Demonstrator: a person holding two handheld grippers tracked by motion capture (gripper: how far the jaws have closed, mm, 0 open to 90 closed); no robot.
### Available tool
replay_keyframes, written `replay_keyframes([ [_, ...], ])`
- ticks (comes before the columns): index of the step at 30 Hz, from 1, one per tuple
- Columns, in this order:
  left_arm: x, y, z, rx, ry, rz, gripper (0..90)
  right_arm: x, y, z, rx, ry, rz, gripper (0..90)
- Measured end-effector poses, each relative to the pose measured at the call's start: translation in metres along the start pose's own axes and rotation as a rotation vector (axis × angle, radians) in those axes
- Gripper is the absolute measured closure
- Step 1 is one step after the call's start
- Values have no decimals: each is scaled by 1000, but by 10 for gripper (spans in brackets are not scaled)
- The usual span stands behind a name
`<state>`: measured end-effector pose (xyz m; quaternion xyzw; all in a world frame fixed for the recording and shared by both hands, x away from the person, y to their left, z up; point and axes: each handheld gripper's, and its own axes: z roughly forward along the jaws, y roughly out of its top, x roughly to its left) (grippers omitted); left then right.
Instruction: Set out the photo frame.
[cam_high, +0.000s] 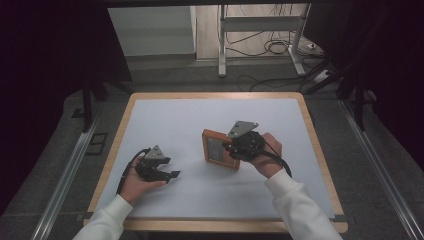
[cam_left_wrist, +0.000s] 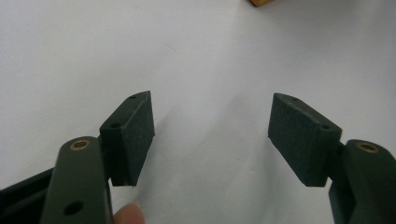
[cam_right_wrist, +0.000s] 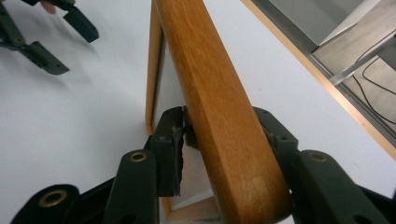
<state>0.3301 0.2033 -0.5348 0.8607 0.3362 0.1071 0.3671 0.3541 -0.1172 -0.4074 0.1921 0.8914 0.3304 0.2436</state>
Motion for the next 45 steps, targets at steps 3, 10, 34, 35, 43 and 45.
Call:
replay_keyframes([
  [3, 0, 0, 0, 0, 0, 0, 309, -3, 0, 2, 0, -1, 10, 561],
  [10, 0, 0, 0, 0, -1, 0, 307, -8, 0, 7, 5, -24, 12, 520],
  [34, 0, 0, 1, 3, -2, -2, 307, -37, -4, 35, 31, -67, 109, 336],
  [35, 0, 0, 1, 3, -2, -3, 307, -37, -4, 36, 36, -68, 120, 327],
  [43, 0, 0, 1, 7, -2, 1, 307, -43, -8, 42, 40, -69, 156, 300],
  [45, 0, 0, 1, 7, -3, 4, 307, -43, -8, 42, 37, -72, 158, 291],
])
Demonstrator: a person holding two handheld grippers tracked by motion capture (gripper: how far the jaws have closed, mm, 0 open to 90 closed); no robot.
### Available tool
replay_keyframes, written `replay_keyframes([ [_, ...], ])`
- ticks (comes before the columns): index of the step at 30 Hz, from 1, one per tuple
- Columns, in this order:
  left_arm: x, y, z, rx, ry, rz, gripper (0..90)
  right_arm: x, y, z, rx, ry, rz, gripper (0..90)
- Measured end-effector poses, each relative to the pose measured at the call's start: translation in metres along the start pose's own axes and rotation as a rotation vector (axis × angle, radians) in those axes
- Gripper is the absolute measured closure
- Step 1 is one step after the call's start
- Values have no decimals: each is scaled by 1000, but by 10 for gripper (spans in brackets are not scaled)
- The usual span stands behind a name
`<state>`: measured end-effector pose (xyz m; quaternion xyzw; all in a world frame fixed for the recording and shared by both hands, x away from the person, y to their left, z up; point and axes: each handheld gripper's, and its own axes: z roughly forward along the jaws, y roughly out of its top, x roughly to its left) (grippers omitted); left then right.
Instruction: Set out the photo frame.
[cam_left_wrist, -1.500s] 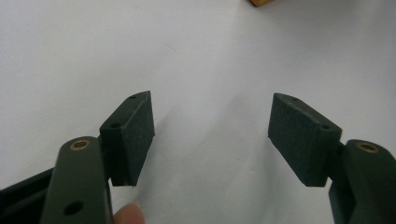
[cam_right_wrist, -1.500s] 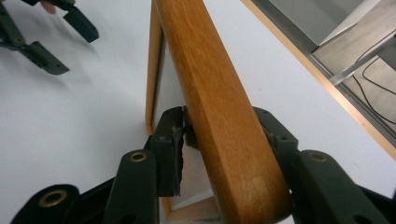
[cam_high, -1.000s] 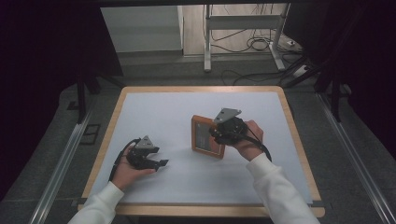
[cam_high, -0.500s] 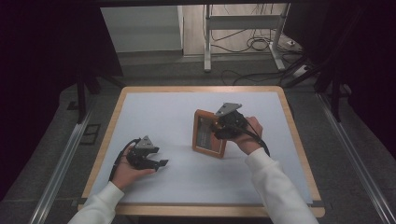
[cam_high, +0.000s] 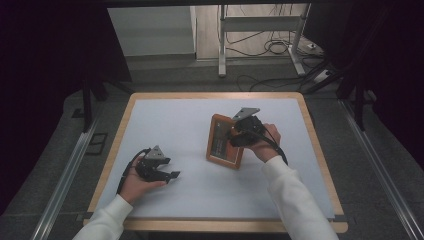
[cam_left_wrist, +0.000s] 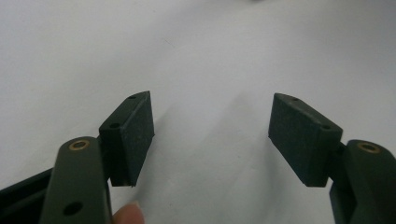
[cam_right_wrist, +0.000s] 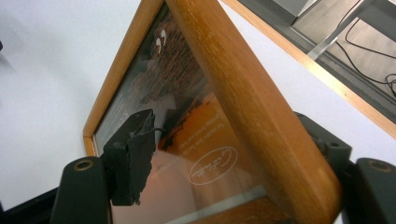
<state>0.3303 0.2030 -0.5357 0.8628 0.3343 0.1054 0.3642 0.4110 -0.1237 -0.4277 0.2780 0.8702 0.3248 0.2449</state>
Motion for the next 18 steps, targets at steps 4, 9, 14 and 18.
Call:
replay_keyframes([
  [4, 0, 0, 0, 1, 1, 3, 308, 0, -2, 0, -10, -16, 18, 246],
  [9, 0, 0, 0, -2, 0, 1, 308, -4, -6, -9, -58, -38, 77, 188],
  [14, -1, 0, 0, -7, 2, 1, 309, -8, -16, -26, -119, -18, 151, 188],
  [18, -2, 1, 0, -4, 2, 4, 310, -3, -33, -39, -136, -34, 163, 188],
])
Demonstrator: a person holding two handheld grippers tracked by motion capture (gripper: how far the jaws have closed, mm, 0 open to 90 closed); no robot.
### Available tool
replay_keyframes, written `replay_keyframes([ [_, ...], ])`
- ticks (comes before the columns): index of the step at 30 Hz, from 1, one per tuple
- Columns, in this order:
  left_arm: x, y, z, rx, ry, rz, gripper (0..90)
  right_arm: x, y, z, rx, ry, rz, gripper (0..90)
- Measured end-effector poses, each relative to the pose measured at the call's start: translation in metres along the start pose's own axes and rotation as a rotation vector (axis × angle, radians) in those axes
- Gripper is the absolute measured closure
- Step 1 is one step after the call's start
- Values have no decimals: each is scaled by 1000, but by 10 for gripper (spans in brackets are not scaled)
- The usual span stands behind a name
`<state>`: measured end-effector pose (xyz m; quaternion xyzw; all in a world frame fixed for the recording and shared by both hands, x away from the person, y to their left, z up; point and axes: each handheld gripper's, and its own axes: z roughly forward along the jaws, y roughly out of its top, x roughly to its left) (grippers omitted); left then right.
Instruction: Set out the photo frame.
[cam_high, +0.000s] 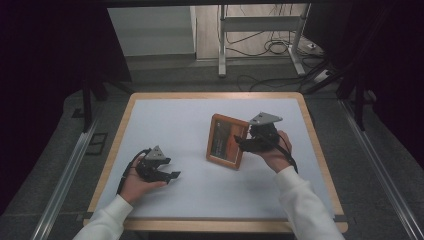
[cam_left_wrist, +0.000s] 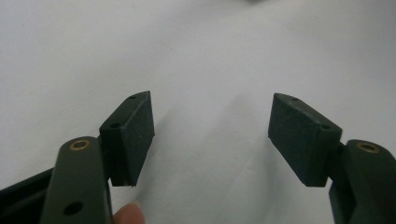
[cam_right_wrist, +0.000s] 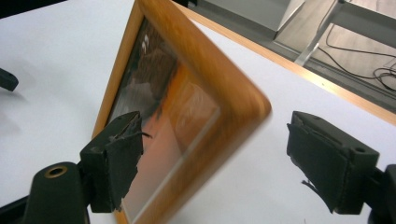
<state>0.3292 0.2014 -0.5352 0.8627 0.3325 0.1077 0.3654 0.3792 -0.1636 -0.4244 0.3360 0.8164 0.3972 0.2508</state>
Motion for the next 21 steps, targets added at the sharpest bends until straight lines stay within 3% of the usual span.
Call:
replay_keyframes([
  [6, -3, 2, 0, -3, -3, 4, 310, 1, -22, -16, -19, 8, 49, 245],
  [12, -5, 2, 0, -5, -5, 11, 309, 20, -47, -22, -11, 9, -4, 451],
  [17, -4, 2, 0, -2, -3, 8, 310, 37, -64, -19, 16, 122, -73, 764],
  [21, -4, 2, 0, -6, 0, 5, 309, 46, -68, -7, 54, 170, -106, 861],
])
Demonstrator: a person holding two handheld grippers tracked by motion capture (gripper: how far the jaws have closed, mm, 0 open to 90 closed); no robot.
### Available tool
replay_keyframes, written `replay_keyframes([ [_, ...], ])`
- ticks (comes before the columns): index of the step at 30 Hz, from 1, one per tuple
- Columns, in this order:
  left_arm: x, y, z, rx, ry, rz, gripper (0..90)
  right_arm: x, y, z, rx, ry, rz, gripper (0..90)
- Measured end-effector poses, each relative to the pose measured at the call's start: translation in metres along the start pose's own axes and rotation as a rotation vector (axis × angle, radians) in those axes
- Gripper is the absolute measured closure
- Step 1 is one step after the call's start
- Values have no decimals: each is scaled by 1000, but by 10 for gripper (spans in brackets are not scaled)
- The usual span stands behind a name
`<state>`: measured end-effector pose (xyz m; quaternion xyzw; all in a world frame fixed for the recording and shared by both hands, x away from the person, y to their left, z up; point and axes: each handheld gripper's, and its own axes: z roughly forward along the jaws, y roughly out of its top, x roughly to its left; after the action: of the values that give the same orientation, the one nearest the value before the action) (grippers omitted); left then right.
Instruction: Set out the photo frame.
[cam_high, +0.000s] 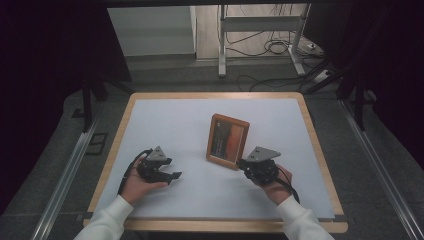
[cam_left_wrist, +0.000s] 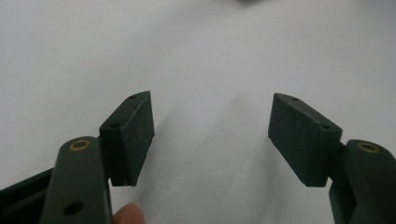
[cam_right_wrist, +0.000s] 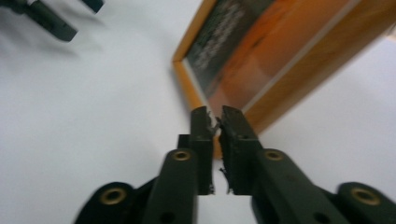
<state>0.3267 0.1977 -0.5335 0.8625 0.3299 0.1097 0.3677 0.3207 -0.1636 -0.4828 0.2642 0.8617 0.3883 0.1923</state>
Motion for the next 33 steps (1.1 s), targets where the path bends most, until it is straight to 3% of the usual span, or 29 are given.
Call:
replay_keyframes([
  [13, 1, -1, 0, -3, 1, -4, 309, 17, 5, 41, 65, 29, -31, 893],
  [18, 1, -1, -1, -5, 2, -2, 309, 15, 4, 47, 89, 21, -31, 893],
  [26, 1, -1, -1, -5, 2, -2, 308, 4, -7, 47, 105, -10, 3, 895],
  [28, 1, -1, -1, -5, 2, -2, 308, 2, -8, 48, 99, 1, 20, 896],
  [33, 1, -1, -1, -5, -1, -1, 308, 3, -7, 47, 108, -9, -6, 897],
])
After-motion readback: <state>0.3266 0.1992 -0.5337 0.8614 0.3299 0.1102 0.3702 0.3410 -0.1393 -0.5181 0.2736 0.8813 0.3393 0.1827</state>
